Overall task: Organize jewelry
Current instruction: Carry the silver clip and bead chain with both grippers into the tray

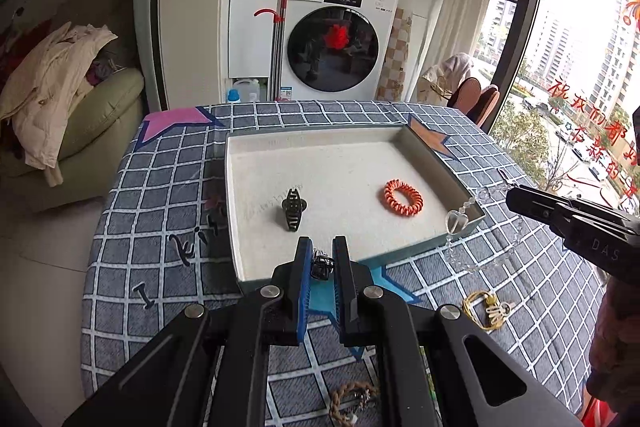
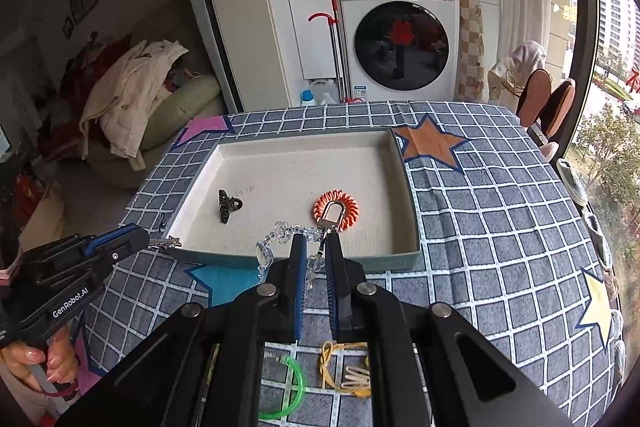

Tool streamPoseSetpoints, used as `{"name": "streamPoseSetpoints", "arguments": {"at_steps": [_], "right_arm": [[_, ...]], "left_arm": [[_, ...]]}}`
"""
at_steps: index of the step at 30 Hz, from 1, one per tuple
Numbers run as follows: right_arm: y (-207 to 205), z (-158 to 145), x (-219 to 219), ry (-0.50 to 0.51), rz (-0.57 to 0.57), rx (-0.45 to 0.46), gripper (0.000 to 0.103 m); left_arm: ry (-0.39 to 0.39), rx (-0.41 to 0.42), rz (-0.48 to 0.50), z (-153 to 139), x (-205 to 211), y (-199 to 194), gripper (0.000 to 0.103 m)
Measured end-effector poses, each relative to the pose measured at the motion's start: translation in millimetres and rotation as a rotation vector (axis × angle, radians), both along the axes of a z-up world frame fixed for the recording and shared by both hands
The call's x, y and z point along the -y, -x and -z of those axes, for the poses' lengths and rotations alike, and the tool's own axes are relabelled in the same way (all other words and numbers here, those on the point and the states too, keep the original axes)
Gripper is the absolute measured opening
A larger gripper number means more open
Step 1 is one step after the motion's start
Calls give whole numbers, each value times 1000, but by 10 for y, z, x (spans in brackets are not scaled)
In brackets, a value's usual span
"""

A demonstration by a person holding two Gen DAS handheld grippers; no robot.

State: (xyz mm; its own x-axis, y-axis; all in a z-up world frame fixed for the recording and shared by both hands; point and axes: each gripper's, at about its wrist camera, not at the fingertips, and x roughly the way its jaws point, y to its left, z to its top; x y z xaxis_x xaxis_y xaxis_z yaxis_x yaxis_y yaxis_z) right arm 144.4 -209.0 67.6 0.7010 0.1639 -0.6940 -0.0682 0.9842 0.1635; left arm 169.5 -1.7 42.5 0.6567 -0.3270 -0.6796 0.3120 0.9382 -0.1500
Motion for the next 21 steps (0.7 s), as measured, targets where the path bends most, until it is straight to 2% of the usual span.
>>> {"name": "streamPoseSetpoints", "arguments": {"at_steps": [6,12,16,21], "right_arm": [[-450,111,-45,-11,-10,-27,10],[-791,372,-32,-14,-7,-82,10],[-978,568,31,-30,16,-121,10],[-1128,739,112,-29,53,-138,10]], "left_arm": [[13,-79,32,166,142,-404,30],[-2,-170,33,438,233,-731,30],[-23,-191,23,557,297,-883,30],[-74,-174,-2,637,380,-1047,30]]}}
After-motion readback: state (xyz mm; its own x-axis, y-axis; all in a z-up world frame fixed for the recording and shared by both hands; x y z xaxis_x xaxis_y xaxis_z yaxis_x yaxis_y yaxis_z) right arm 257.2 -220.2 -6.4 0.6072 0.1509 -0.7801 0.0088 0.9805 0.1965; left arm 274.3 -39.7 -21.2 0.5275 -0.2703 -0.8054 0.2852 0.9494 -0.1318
